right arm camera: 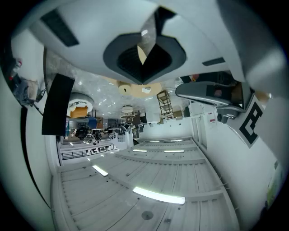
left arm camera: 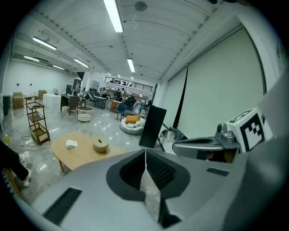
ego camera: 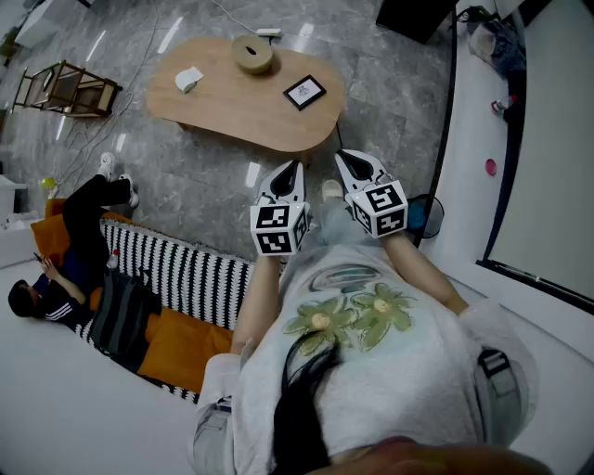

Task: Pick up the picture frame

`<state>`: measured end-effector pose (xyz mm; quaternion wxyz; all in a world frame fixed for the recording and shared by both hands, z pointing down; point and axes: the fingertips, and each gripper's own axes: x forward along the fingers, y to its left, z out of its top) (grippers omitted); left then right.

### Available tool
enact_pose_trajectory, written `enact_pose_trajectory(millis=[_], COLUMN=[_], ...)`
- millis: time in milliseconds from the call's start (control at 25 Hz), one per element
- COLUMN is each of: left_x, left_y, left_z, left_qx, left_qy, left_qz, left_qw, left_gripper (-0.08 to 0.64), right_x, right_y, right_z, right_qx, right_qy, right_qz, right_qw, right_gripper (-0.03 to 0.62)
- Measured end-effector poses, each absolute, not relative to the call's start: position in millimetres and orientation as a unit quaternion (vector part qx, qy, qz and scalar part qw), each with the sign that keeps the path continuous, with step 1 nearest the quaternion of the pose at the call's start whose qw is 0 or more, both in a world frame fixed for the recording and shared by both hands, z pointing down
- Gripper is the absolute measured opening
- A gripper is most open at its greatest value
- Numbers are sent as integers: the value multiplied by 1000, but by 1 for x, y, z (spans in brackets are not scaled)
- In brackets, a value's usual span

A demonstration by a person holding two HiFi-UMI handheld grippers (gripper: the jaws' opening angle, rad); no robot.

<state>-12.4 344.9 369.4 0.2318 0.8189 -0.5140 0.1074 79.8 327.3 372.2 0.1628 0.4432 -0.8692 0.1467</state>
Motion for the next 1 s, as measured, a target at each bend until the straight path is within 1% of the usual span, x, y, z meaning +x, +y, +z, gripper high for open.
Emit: enact_pose_trajectory(millis=[440, 720, 1000], left_x=[-13, -18, -16], left_y=[319, 259, 192], left_z=[377, 389, 392], left_qx=[814, 802, 794], left_qy=[-517, -526, -535], left_qz=[117, 123, 134], left_qw=[238, 254, 255], left_gripper=[23, 80, 117], right_x=[78, 71, 75], right_y=[299, 236, 164], right_z=[375, 387, 396], right_qx=[438, 420, 410], right_qy=[-876, -883, -884], right_qz=[133, 131, 138], right_qw=[151, 161, 175], right_gripper=[6, 8, 8])
